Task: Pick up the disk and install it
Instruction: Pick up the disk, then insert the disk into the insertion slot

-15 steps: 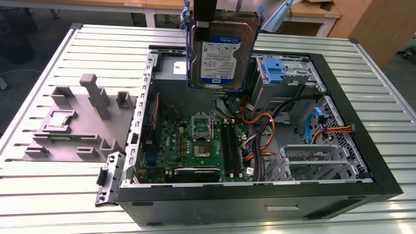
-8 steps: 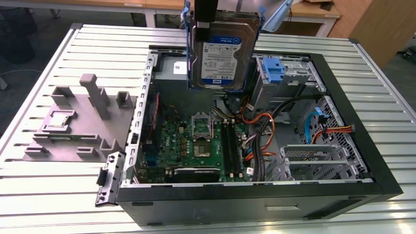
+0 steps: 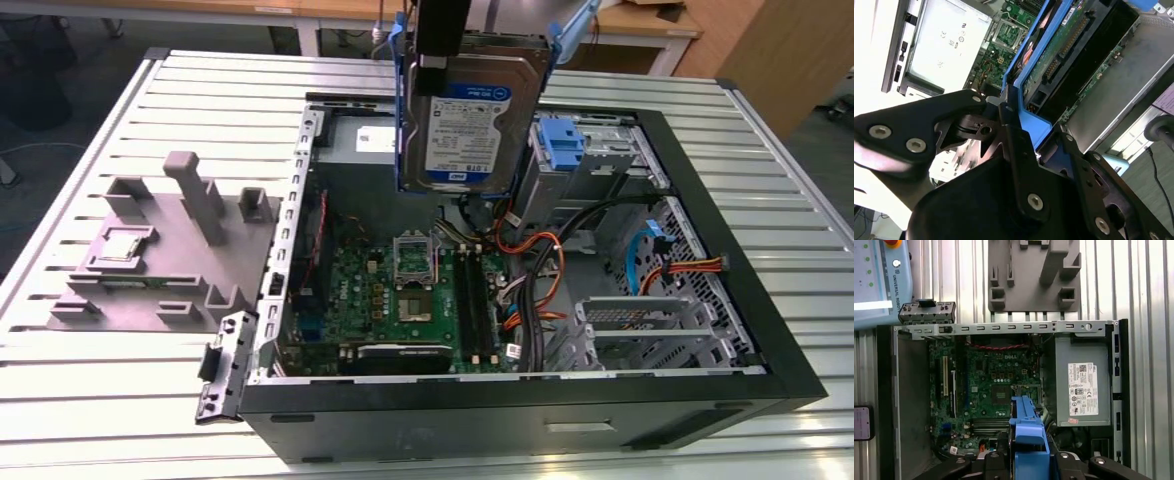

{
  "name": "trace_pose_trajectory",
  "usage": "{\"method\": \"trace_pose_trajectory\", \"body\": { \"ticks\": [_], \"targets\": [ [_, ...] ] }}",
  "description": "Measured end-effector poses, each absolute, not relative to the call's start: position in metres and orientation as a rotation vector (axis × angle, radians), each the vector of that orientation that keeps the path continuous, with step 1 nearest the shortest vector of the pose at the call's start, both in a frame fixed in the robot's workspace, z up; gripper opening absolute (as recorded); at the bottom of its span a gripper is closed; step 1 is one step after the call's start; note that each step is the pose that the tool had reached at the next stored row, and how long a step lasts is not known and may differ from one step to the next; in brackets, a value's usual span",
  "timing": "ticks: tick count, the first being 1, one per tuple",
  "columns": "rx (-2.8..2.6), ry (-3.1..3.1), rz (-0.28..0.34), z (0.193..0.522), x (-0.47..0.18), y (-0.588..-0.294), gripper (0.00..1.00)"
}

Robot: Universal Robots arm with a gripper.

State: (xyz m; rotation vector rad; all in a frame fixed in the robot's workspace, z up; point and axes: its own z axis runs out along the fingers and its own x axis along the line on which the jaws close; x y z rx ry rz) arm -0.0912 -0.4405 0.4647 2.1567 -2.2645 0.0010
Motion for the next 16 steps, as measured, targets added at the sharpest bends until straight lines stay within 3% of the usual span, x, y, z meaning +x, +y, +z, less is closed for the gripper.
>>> {"method": "trace_pose_trajectory", "body": {
  "ticks": [16],
  "targets": [
    [2.157,-2.264,0.001,0.4646,-0.0911,-0.4446,0.36]
  ]
}}
